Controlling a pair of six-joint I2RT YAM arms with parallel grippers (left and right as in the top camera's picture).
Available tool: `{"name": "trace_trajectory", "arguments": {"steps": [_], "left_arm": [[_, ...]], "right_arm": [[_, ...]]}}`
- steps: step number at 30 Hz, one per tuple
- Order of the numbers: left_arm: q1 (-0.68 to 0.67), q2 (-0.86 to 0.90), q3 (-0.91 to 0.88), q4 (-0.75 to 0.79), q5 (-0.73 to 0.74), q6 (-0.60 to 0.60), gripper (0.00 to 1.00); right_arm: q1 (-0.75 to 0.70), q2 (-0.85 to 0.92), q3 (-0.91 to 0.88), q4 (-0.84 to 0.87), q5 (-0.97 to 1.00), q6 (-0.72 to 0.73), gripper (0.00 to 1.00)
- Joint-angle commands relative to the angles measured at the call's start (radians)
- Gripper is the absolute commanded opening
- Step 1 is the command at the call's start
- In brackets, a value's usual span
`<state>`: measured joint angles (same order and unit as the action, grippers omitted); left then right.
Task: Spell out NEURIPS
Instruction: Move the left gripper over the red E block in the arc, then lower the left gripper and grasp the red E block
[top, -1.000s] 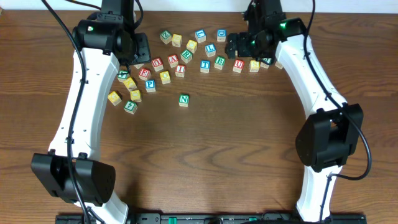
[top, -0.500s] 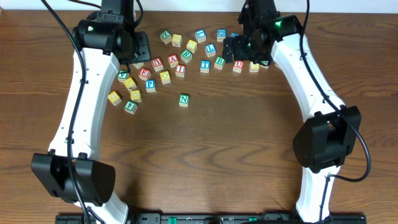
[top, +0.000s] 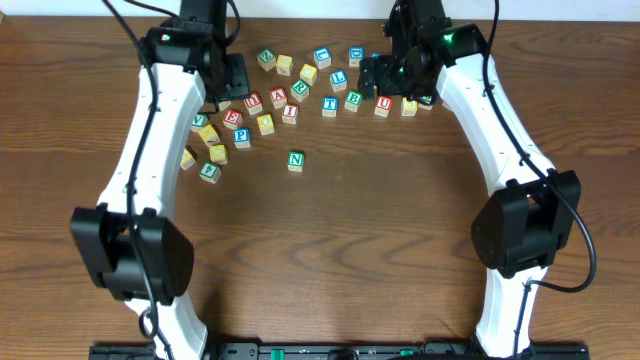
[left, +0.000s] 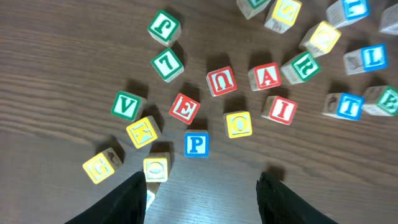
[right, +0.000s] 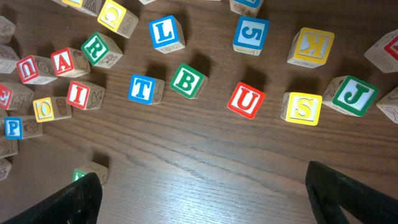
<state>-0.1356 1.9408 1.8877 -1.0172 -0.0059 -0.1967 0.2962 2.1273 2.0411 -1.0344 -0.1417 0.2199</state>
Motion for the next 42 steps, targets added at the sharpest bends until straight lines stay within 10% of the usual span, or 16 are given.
{"name": "trace_trajectory", "arguments": {"steps": [1,14,42], "left_arm": [[0.000,0.046,-0.008,0.006,-0.005,0.089,0.56],[0.011,0.243,-0.008,0.025,-0.001,0.358,0.56],[0.033,0.323,-0.008,0.120,-0.002,0.387,0.56]], "right_arm": [[0.020,-0.001,0.021,0.001,0.005,0.011,0.99],[0.021,-0.001,0.021,0.001,0.004,0.011,0.99],[0.021,-0.001,0.021,0.001,0.004,0.011,0.99]]}}
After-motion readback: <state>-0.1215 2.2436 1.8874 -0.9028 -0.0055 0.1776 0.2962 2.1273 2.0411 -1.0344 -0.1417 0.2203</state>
